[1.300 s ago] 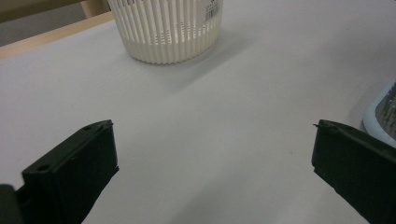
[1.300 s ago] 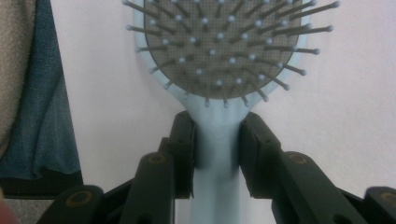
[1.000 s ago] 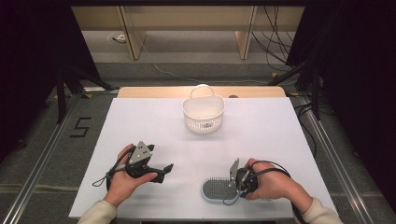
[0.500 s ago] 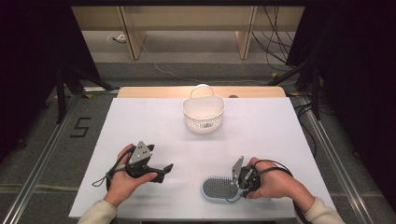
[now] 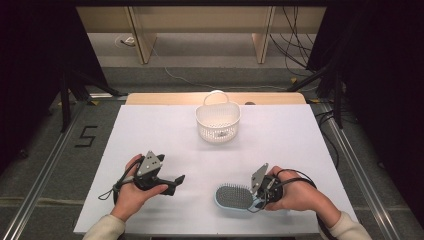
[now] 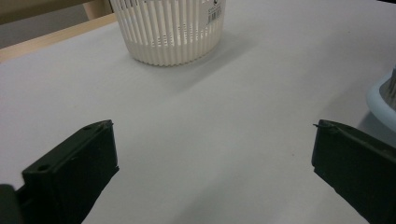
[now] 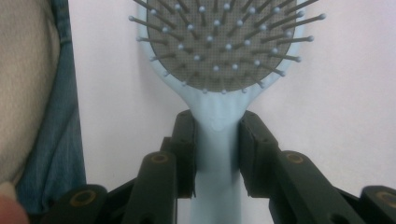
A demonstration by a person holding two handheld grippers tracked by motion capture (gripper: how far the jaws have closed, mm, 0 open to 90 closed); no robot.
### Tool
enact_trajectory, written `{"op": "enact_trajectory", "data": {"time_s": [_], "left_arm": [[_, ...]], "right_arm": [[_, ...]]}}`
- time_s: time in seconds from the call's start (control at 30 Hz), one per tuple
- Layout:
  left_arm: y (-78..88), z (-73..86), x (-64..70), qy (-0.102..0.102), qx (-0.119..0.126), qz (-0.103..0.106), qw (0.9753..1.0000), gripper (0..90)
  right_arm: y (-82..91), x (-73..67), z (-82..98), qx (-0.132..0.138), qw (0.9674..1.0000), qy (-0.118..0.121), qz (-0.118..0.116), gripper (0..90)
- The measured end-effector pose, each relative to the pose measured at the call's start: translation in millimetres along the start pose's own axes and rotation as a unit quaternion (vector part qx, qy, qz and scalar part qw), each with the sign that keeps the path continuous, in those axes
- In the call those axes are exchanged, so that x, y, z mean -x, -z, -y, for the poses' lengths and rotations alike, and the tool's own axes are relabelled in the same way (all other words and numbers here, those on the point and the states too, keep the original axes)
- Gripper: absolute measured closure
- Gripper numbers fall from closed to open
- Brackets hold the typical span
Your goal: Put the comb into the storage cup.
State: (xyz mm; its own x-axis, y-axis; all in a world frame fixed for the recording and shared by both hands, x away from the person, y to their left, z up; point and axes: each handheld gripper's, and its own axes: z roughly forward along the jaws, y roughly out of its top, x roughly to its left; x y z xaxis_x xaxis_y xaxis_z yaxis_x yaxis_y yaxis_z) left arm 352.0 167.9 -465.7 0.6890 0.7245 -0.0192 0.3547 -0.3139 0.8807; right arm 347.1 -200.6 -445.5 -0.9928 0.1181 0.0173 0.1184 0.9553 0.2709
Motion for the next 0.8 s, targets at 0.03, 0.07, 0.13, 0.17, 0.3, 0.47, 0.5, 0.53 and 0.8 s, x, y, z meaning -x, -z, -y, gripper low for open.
{"op": "enact_trajectory", "data": {"time_s": [0.03,0.07,0.13,0.17,0.3,0.47,0.5,0.53,0.8], "left_arm": [[0.0,0.1,-0.1,0.0,0.0,0.0,1.0,0.0],[0.0,0.1,-0.1,0.001,0.0,0.0,1.0,0.0],[0.1,0.1,-0.3,0.001,0.0,0.0,1.0,0.0],[0.1,0.1,-0.3,0.001,0.0,-0.001,1.0,0.0],[-0.3,0.3,-0.3,0.001,-0.001,0.0,1.0,0.0],[0.0,0.1,-0.2,0.001,0.0,-0.001,1.0,0.0],[0.1,0.2,-0.3,0.001,0.0,-0.001,1.0,0.0],[0.2,0.1,-0.4,0.002,0.001,-0.002,1.0,0.0],[0.2,0.2,-0.4,0.001,0.001,-0.001,1.0,0.0]], "right_arm": [[1.2,0.0,0.6,0.005,1.0,0.002,-0.003,70.7],[2.5,-0.5,1.0,0.012,0.9999,-0.002,0.0,70.6],[4.6,-0.9,3.1,0.021,0.9998,-0.002,0.0,70.6],[5.1,-1.3,4.6,0.027,0.9996,-0.004,-0.002,70.6],[6.5,-2.8,10.3,0.048,0.9988,-0.001,0.006,70.6],[6.5,-3.1,11.2,0.06,0.9982,0.004,0.007,70.6],[6.1,-2.9,11.2,0.067,0.9976,0.008,0.013,70.6],[5.6,-2.9,11.6,0.071,0.9974,0.007,0.013,70.6],[6.9,-6.0,13.3,0.101,0.9944,0.014,0.028,70.6]]}}
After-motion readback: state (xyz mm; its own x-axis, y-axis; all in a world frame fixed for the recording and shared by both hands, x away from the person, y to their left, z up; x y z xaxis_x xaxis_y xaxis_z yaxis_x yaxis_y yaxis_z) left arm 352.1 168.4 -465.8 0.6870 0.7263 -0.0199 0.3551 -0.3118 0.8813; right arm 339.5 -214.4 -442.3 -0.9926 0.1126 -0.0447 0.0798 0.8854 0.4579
